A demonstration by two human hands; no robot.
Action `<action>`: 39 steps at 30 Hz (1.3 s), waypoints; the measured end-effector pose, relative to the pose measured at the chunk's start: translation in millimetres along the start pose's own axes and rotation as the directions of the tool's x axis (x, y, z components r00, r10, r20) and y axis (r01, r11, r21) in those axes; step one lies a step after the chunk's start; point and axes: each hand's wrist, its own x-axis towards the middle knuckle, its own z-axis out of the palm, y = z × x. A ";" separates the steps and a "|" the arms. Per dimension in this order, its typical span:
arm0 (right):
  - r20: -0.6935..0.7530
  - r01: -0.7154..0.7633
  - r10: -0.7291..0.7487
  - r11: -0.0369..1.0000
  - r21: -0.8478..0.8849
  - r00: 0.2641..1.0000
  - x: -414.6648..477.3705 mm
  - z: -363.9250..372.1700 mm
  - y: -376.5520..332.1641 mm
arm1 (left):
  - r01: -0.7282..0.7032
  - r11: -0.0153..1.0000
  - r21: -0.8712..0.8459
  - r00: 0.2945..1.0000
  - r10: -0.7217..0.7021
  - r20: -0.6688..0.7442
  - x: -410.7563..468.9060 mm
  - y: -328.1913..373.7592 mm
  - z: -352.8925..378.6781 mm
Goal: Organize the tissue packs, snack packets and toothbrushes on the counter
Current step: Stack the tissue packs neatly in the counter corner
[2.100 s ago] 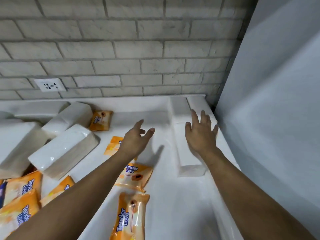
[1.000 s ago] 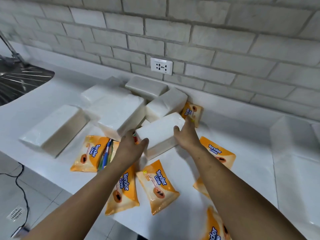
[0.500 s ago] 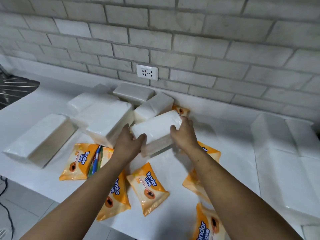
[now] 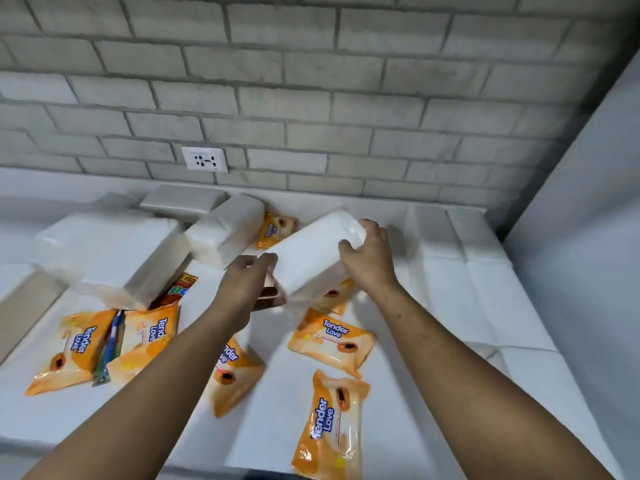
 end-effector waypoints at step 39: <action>-0.001 -0.139 0.139 0.988 0.071 0.990 -203.4 -92.7 98.3 | -0.297 0.683 0.668 0.816 -0.182 0.549 -167.3 -124.0 72.1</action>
